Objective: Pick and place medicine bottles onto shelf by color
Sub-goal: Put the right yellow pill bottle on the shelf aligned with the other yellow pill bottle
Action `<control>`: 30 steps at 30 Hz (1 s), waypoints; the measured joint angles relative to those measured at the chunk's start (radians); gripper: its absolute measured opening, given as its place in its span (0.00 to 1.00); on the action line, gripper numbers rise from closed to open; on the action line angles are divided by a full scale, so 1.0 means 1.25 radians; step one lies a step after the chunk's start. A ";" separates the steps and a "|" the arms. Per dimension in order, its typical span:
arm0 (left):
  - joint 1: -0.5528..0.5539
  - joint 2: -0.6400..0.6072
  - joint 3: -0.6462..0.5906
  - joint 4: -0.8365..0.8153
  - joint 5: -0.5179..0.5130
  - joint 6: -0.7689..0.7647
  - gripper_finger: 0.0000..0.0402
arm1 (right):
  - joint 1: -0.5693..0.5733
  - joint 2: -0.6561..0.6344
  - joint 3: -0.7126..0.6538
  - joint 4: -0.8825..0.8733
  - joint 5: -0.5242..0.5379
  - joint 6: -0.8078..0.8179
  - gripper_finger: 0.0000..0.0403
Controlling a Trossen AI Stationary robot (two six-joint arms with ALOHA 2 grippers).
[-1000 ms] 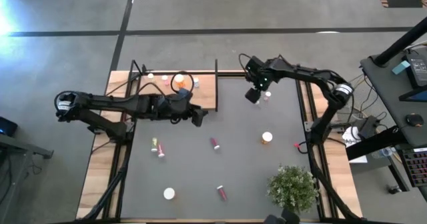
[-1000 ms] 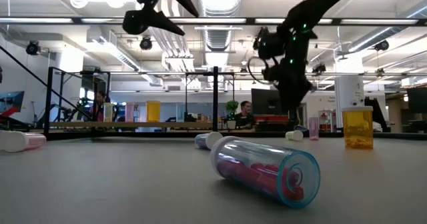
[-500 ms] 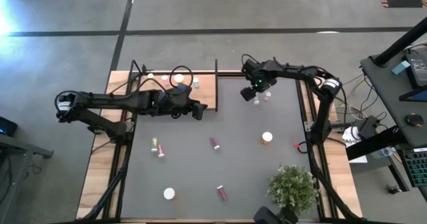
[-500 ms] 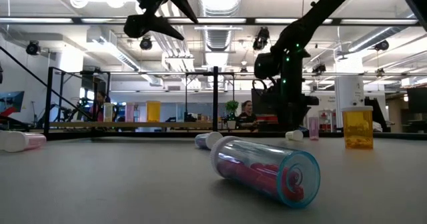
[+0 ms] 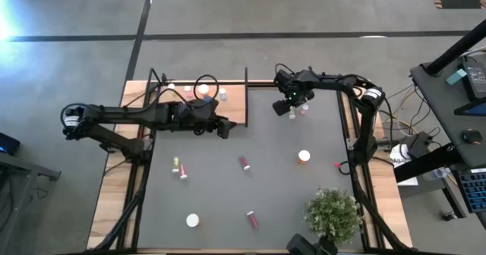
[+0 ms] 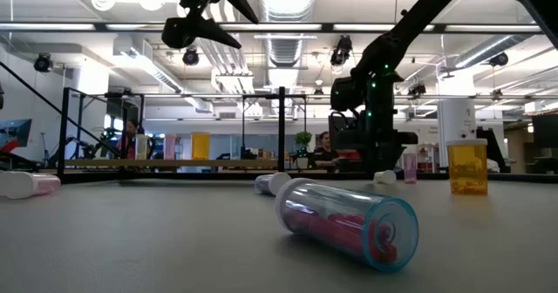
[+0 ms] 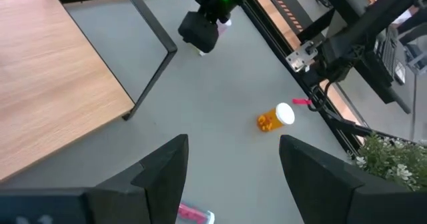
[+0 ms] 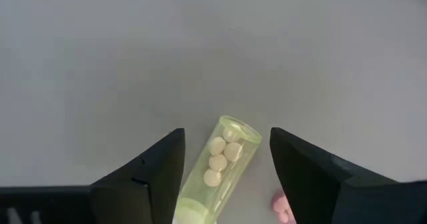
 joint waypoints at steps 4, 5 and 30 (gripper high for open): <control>0.000 0.000 -0.001 0.000 0.001 0.000 0.55 | 0.000 0.000 0.000 0.000 0.000 0.000 0.44; 0.000 0.000 -0.001 0.000 0.001 0.000 0.55 | 0.000 0.000 0.000 0.000 0.000 0.000 0.43; 0.000 0.000 -0.001 0.001 -0.003 0.000 0.55 | -0.002 -0.080 0.024 0.000 0.001 -0.052 0.25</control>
